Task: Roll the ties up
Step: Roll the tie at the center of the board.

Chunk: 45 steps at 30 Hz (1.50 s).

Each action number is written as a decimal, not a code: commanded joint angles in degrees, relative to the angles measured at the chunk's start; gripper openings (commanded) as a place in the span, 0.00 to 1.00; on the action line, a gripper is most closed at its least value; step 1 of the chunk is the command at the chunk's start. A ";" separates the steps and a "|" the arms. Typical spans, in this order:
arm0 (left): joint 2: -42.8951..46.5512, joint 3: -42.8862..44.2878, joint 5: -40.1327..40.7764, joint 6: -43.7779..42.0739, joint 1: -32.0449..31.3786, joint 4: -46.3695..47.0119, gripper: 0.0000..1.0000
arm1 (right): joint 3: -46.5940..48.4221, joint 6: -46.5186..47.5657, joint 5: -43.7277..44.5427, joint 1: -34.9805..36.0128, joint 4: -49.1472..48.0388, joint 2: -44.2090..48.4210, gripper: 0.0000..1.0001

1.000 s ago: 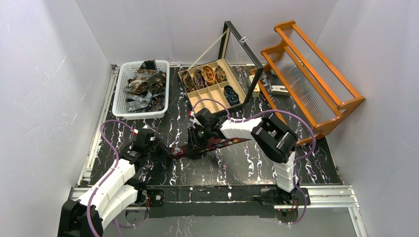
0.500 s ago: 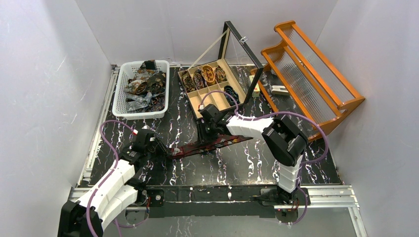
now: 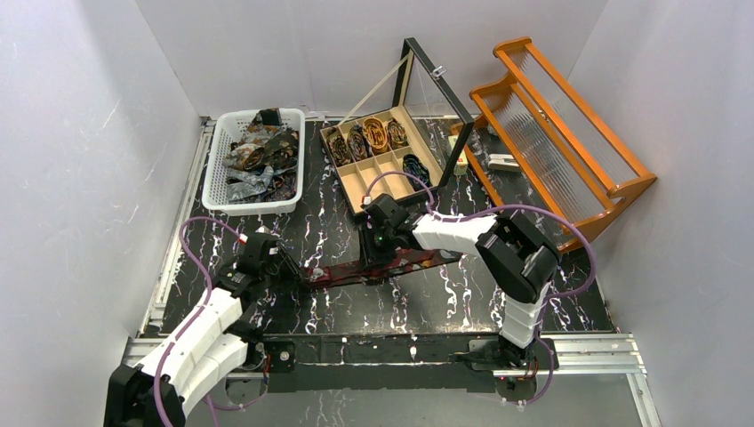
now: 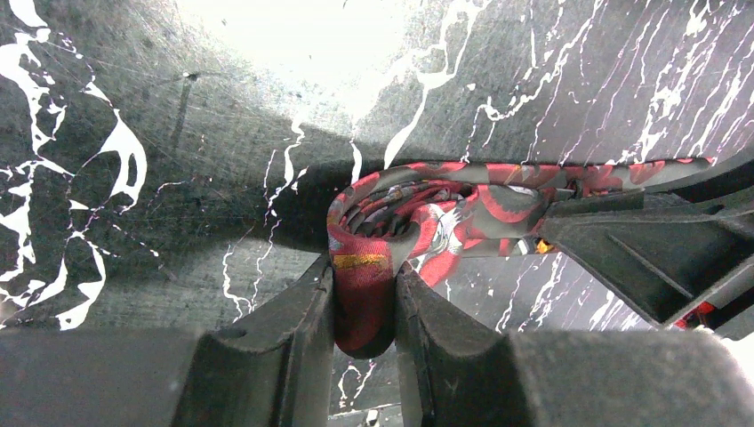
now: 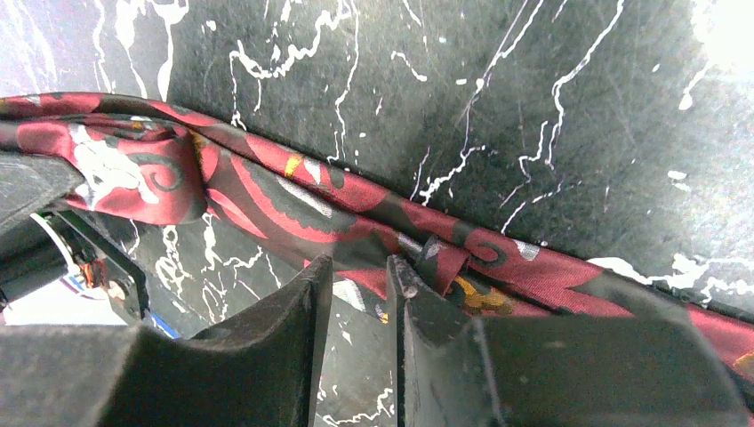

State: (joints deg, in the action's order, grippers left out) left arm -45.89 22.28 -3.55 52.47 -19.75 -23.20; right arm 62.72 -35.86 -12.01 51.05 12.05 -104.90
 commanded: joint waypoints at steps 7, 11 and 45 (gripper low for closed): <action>-0.24 3.55 0.44 -2.03 -0.20 -3.18 0.16 | 0.77 0.94 -3.70 0.54 3.71 3.19 0.44; -1.58 4.93 0.00 -3.87 -0.42 -3.17 0.16 | 4.49 1.23 -4.82 0.54 3.30 4.57 0.50; -12.25 14.82 10.72 -5.89 -12.42 -11.66 0.13 | 13.48 -7.58 -19.19 4.23 -6.85 -11.97 0.36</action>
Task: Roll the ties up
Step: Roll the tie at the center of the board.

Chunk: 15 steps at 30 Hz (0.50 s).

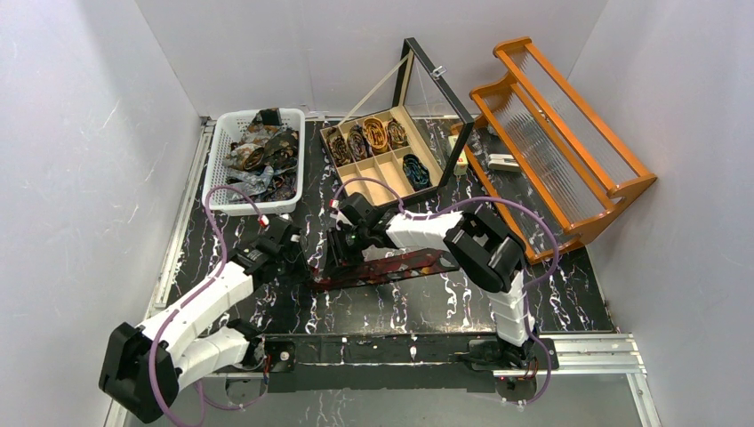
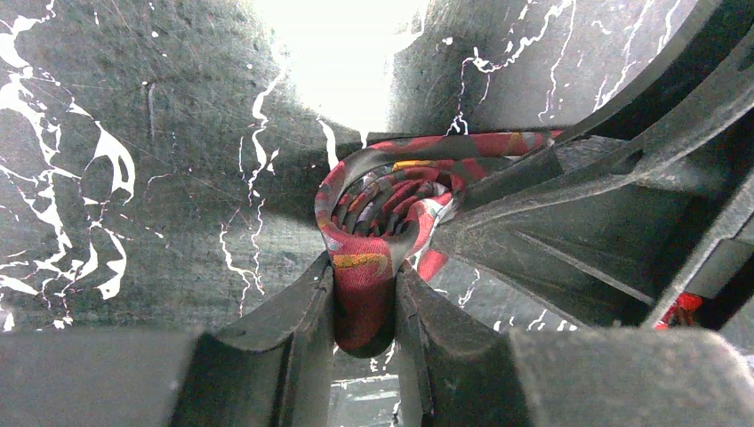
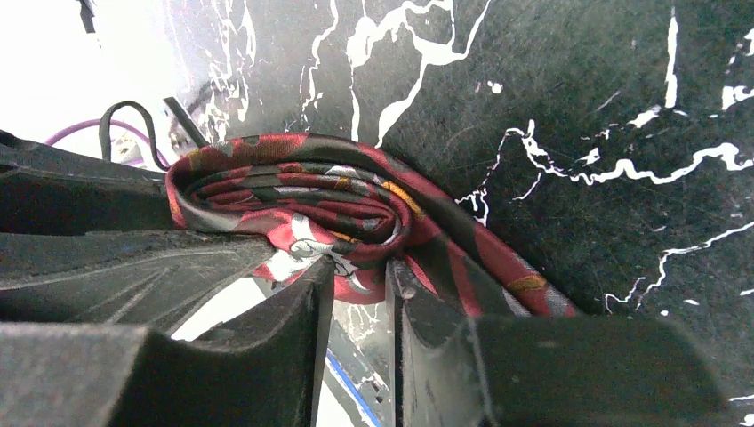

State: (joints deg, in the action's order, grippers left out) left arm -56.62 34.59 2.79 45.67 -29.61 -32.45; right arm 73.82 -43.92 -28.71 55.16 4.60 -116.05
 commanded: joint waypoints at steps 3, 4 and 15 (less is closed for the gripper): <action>-2.72 3.68 6.90 1.66 -4.14 -3.76 0.13 | 2.15 1.28 -1.54 0.00 1.62 0.32 0.35; -2.97 4.13 8.10 2.15 -4.55 -4.54 0.13 | 1.97 1.72 -0.60 0.03 2.16 0.95 0.36; -5.06 9.46 16.22 3.36 -7.70 -11.35 0.11 | -2.50 4.88 7.59 -2.77 6.55 10.44 0.55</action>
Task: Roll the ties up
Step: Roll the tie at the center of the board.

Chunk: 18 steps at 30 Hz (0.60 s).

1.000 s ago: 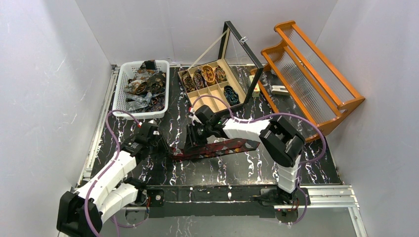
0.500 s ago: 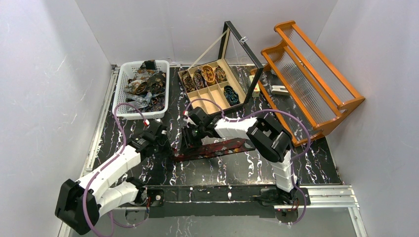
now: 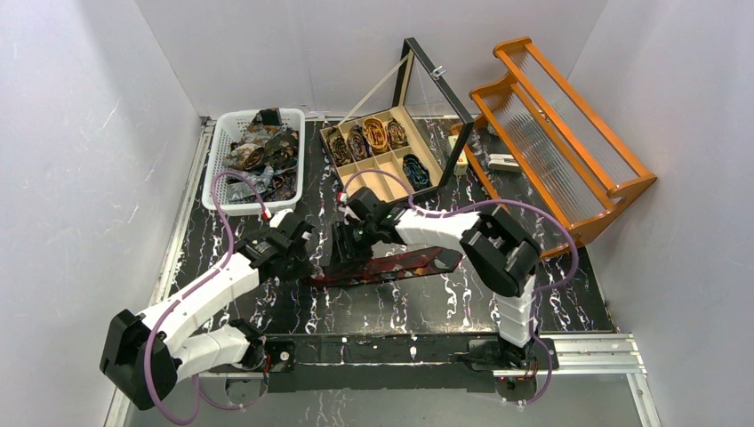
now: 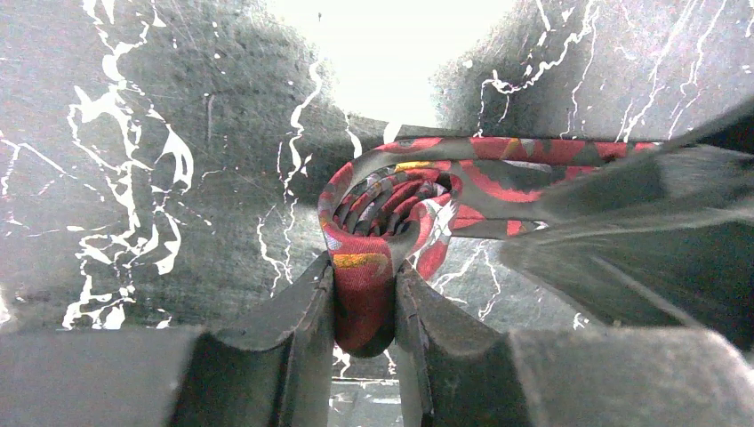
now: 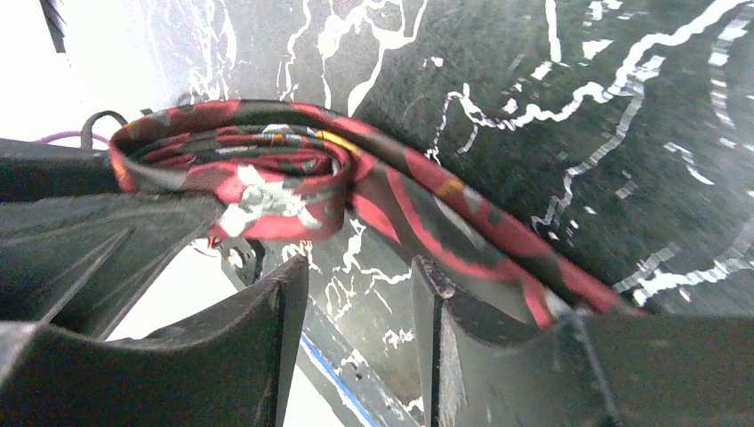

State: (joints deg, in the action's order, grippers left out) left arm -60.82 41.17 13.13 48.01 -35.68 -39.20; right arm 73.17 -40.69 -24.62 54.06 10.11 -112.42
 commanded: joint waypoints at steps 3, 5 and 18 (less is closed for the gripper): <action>-2.29 4.15 9.54 1.92 -3.41 -6.80 0.11 | -4.48 1.27 5.77 -2.14 0.38 9.96 0.57; -3.80 5.37 11.83 2.48 -4.90 -8.20 0.11 | -5.89 0.82 7.15 -2.47 -0.12 11.54 0.58; -18.32 14.83 25.78 12.21 -17.66 -17.85 0.10 | -14.37 -3.12 15.70 -7.73 -1.58 19.51 0.65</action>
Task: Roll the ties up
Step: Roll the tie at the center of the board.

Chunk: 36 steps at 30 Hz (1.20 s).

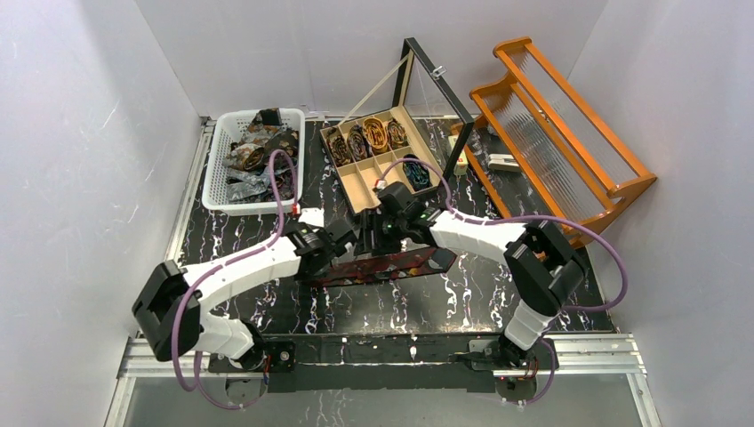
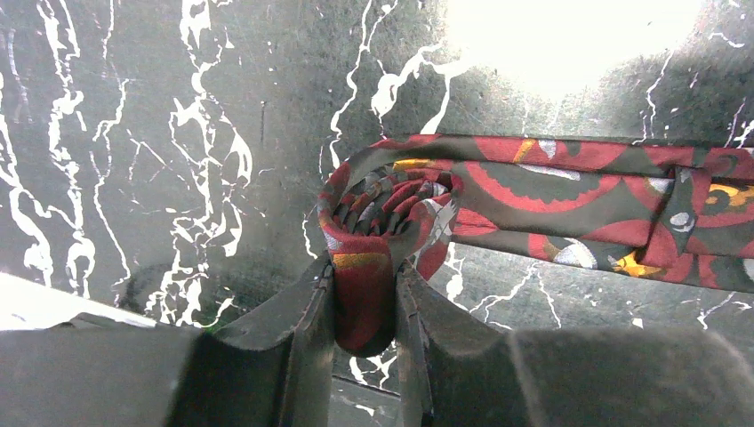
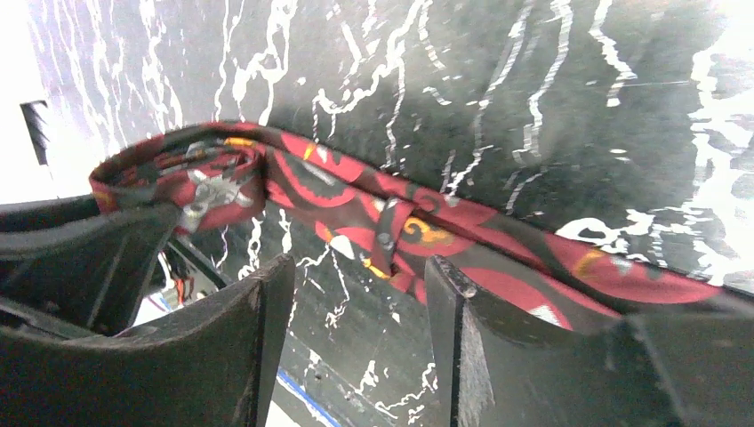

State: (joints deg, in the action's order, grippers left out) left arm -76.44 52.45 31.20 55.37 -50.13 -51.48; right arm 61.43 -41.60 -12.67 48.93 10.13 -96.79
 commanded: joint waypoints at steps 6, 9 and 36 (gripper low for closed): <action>-9.39 8.87 11.09 7.62 -7.60 -8.54 0.13 | -7.86 -3.93 2.67 -7.29 -3.47 6.65 0.66; -13.96 11.43 12.44 8.63 -9.32 -10.37 0.15 | -8.79 -3.84 2.39 -8.60 -3.42 7.42 0.66; -26.85 18.68 23.79 19.32 -13.24 -21.60 0.18 | -14.73 -3.71 -9.79 -10.78 -9.33 5.20 0.54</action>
State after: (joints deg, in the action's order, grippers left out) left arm -102.85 71.61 49.74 72.73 -63.22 -72.10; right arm 48.12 -45.32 -20.71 38.30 2.24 -92.03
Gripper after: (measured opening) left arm 0.241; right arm 0.537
